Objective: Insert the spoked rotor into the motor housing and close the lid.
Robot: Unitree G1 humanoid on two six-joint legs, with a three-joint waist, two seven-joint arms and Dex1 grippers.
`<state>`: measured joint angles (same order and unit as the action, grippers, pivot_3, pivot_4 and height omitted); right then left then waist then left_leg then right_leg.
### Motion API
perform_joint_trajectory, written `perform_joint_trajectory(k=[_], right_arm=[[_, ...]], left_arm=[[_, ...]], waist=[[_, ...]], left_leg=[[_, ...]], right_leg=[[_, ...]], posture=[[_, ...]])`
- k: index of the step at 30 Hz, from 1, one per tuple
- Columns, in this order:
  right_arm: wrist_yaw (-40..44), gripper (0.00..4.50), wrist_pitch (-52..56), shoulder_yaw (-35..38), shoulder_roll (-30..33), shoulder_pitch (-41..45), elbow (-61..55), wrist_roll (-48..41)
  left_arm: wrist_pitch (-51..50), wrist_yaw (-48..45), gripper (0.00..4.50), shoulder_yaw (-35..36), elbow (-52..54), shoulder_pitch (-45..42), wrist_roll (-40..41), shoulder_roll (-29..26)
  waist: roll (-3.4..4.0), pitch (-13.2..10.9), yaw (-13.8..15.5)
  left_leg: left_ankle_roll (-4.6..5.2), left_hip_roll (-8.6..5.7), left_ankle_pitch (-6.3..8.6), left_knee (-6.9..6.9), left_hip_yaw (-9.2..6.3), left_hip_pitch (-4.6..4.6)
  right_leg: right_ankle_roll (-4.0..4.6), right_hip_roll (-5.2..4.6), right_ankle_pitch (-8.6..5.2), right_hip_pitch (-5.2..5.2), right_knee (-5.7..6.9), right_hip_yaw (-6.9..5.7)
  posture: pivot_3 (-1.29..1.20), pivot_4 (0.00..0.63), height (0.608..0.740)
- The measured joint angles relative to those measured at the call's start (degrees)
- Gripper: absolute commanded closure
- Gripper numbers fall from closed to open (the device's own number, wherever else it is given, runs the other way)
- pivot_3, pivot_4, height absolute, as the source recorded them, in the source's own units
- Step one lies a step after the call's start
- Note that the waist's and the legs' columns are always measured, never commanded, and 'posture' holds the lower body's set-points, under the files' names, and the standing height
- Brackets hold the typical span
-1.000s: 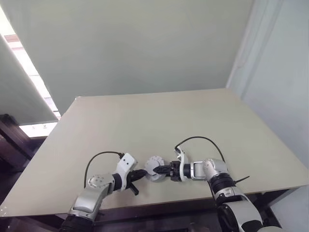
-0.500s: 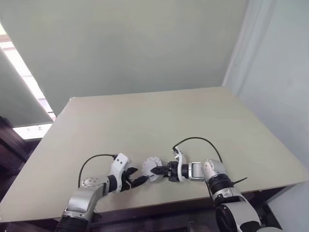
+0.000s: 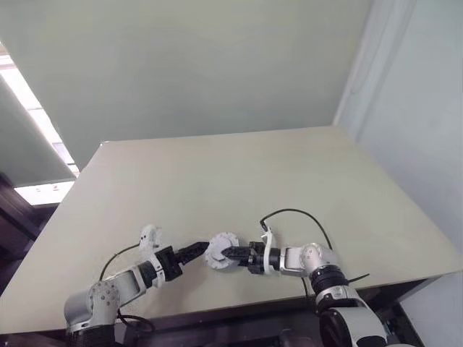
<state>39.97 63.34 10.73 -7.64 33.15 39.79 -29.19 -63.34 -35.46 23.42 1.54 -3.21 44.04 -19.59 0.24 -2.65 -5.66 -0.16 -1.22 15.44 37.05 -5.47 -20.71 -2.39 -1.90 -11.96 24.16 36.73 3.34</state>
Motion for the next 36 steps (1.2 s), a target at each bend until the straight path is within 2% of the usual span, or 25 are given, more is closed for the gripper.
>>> perform_joint_trajectory(k=[6,13,24,32,35,36], right_arm=[[-0.15,2.36,1.61,2.07,-0.40,0.00,-2.97,-2.99],[-0.17,2.36,4.53,1.23,-0.74,0.00,-6.75,-5.04],[-1.23,2.36,7.82,-1.27,-0.81,-0.11,-10.47,-6.75],[-1.95,2.36,8.07,-1.69,-0.83,-0.41,-10.47,-6.76],[-2.19,2.36,8.31,-1.70,-0.83,-0.42,-10.47,-6.80],[-2.37,2.36,8.33,-1.70,-0.83,-0.45,-10.47,-6.80]], left_arm=[[-2.40,5.18,0.05,5.55,-0.08,0.12,5.39,2.97],[-3.06,10.90,0.05,10.77,-0.20,-0.10,13.80,8.58],[-3.50,13.88,0.05,8.67,-2.40,0.38,19.51,12.63],[-2.93,13.85,0.05,6.76,-4.07,0.26,20.53,12.73],[-2.67,14.20,0.60,6.73,-4.59,0.08,21.44,12.78],[-2.49,14.26,0.95,6.74,-4.63,0.04,21.84,12.78]], waist=[[-0.02,0.00,0.03],[-0.07,0.01,0.07],[-0.11,0.01,0.09],[-0.13,0.01,0.07],[-0.13,0.01,0.08],[-0.13,0.01,0.08]], left_leg=[[0.00,0.00,0.00,0.01,0.01,0.00],[-0.01,-0.01,0.00,0.04,0.03,0.00],[-0.01,-0.04,0.00,0.12,0.04,-0.01],[-0.01,-0.03,0.00,0.15,0.04,0.00],[-0.01,-0.03,0.00,0.15,0.04,0.00],[-0.01,-0.03,0.00,0.16,0.04,0.00]], right_leg=[[0.00,0.01,0.00,-0.01,0.00,0.00],[0.01,0.01,0.00,-0.01,0.00,0.01],[0.01,0.02,0.00,-0.06,0.01,0.01],[0.02,0.03,0.01,-0.07,0.02,0.02],[0.02,0.03,0.01,-0.07,0.02,0.02],[0.02,0.03,0.01,-0.07,0.03,0.01]], posture=[[0.00,0.000,0.740],[0.00,0.000,0.740],[0.00,0.000,0.740],[0.00,0.000,0.740],[0.00,0.000,0.740],[0.00,0.000,0.740]])
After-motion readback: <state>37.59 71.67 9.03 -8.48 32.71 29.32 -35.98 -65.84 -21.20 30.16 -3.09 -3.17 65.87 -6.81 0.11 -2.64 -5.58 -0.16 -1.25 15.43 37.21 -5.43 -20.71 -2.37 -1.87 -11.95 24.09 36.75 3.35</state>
